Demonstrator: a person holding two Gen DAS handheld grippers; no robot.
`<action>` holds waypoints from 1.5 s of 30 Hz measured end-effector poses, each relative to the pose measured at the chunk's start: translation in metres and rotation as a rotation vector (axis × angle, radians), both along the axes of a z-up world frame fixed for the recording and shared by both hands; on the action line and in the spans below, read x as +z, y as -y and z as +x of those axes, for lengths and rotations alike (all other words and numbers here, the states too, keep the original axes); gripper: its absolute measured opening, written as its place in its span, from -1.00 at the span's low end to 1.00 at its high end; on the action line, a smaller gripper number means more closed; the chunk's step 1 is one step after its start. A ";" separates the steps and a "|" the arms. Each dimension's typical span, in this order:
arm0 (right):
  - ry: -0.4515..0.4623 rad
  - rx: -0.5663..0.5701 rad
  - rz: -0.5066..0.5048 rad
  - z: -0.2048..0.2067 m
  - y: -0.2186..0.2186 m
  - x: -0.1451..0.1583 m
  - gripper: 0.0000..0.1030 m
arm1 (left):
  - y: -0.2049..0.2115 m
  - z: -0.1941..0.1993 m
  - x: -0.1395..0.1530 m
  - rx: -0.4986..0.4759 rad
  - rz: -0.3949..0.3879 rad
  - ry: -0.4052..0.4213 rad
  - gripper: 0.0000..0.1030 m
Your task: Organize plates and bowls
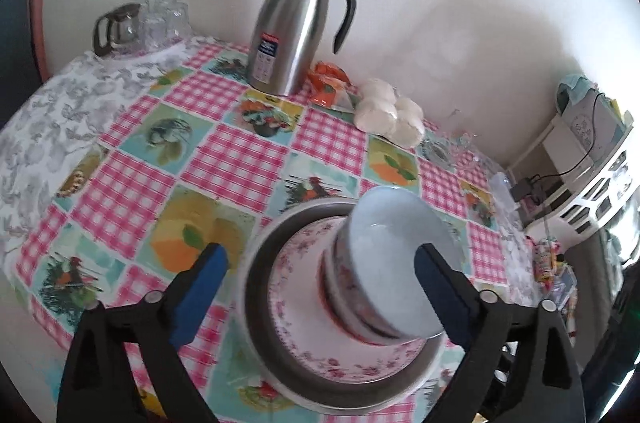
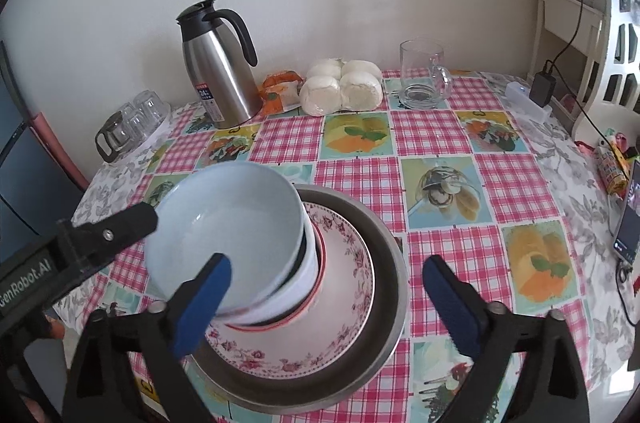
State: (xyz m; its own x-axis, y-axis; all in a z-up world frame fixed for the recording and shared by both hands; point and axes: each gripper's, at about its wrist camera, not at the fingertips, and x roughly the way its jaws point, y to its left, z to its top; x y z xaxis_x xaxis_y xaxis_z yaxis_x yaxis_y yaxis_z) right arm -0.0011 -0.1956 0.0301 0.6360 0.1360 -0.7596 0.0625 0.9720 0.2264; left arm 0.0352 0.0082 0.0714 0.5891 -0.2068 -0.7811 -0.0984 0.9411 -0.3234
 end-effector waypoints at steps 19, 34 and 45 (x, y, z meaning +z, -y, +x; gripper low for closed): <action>-0.053 -0.016 -0.052 -0.051 0.006 -0.037 1.00 | -0.007 -0.052 -0.042 0.023 0.217 -0.119 0.87; -0.111 -0.027 -0.081 -0.059 0.010 -0.055 1.00 | 0.003 -0.060 -0.062 -0.002 0.305 -0.235 0.87; -0.139 -0.031 -0.091 -0.062 0.011 -0.064 1.00 | 0.002 -0.063 -0.066 0.004 0.328 -0.266 0.87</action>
State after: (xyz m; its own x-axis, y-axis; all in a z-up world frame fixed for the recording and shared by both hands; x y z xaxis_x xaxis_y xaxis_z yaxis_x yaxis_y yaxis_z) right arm -0.0629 -0.2068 -0.0335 0.5268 0.0447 -0.8488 0.1174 0.9852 0.1248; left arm -0.0277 0.0062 0.0054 0.3584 0.0802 -0.9301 -0.1415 0.9895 0.0308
